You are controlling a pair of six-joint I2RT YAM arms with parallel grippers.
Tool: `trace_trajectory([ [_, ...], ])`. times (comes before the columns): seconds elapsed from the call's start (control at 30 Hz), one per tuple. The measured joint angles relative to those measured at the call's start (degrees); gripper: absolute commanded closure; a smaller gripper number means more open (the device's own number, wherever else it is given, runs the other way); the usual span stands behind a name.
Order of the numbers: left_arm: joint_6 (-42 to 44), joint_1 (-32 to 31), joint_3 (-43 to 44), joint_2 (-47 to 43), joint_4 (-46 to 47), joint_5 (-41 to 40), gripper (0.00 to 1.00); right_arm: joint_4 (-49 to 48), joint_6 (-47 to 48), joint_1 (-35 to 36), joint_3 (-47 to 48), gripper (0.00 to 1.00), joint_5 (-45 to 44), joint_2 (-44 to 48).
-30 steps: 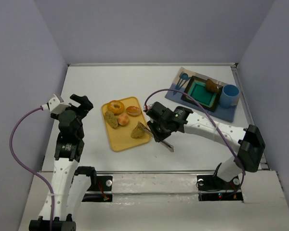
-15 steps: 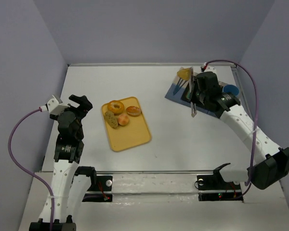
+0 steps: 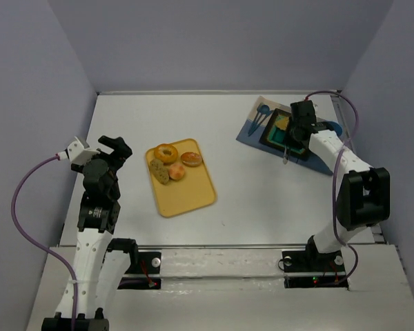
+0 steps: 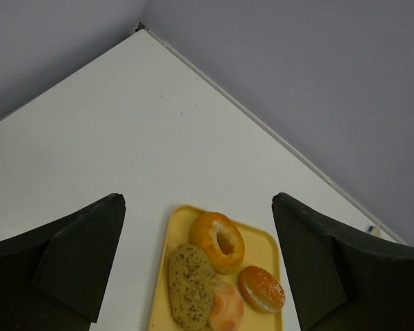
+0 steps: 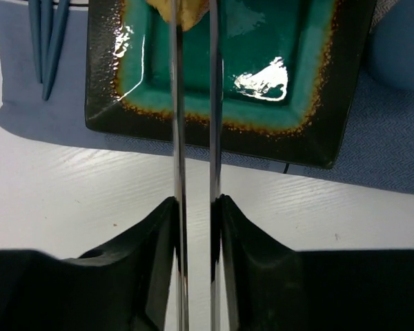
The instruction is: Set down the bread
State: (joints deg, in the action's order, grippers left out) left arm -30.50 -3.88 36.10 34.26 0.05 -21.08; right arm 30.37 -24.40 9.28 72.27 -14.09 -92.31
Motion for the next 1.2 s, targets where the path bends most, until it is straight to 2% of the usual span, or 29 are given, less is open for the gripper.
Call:
trace_trajectory([
  [0.07, 0.00, 0.00, 0.00, 0.11, -0.09, 0.00, 0.01, 0.02, -0.20, -0.24, -0.02, 0.47, 0.22, -0.57],
  [0.23, 0.00, 0.00, 0.00, 0.11, -0.31, -0.11, 0.01, -0.11, 0.15, -0.28, -0.02, 0.43, 0.13, 1.81],
  [0.37, 0.00, 0.00, 0.00, 0.11, -0.35, -0.15, 0.01, -0.31, 1.03, -0.28, 0.00, 0.54, 0.15, 4.83],
  [0.47, 0.00, 0.00, 0.00, 0.11, -0.35, -0.15, 0.01, -0.42, 2.58, -0.28, 0.00, 0.55, 1.18, 6.82],
  [0.7, -0.04, 0.00, 0.00, 0.11, -0.35, -0.15, 0.01, -3.85, 7.98, 0.72, -2.32, 0.54, 16.11, 14.12],
  [0.9, -0.02, 0.00, 0.00, 0.04, -0.37, -0.15, 0.01, -6.05, 8.87, 12.63, -9.42, 0.54, 16.65, 19.93],
  [1.13, -0.07, 0.00, 0.00, -0.57, -0.37, -0.09, 0.01, -6.93, 1.40, 27.45, -24.24, 0.49, 13.97, 20.72],
  [1.2, -0.07, 0.00, 0.00, -0.72, -0.35, -0.07, 0.01, -6.69, -0.31, 30.03, -26.88, 0.45, 12.57, 20.65],
])
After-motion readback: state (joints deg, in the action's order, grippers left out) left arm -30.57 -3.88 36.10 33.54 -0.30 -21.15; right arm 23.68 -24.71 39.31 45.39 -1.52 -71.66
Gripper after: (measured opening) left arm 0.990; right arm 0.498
